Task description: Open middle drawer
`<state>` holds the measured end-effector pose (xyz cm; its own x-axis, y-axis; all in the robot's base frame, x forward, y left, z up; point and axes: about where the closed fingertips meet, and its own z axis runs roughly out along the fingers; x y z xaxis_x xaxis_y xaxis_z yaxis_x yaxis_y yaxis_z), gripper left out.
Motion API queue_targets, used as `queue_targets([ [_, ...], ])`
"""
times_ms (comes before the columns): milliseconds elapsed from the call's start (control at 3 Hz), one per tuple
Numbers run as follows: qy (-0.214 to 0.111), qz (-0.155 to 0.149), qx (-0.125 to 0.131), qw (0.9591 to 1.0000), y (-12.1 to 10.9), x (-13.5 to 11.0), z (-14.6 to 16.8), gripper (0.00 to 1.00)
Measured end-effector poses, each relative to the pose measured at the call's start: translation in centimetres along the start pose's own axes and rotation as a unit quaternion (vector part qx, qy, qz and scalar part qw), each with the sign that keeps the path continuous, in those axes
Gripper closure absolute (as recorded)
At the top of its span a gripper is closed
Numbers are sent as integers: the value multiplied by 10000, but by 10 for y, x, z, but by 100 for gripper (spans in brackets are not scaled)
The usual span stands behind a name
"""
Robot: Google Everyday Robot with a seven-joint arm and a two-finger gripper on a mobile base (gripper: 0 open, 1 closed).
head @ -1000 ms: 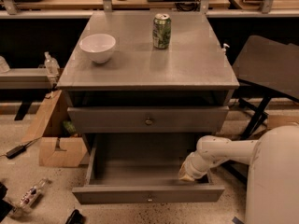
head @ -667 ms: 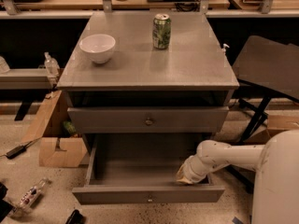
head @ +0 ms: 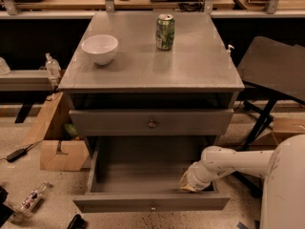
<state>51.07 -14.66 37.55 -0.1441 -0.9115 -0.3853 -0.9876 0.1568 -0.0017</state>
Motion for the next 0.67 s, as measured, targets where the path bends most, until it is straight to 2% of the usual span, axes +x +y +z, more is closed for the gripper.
queue_targets([
  [333,-19,36,-55,10000,12,0,-4,100],
  [667,-19,36,-56,10000,12,0,-4,100],
])
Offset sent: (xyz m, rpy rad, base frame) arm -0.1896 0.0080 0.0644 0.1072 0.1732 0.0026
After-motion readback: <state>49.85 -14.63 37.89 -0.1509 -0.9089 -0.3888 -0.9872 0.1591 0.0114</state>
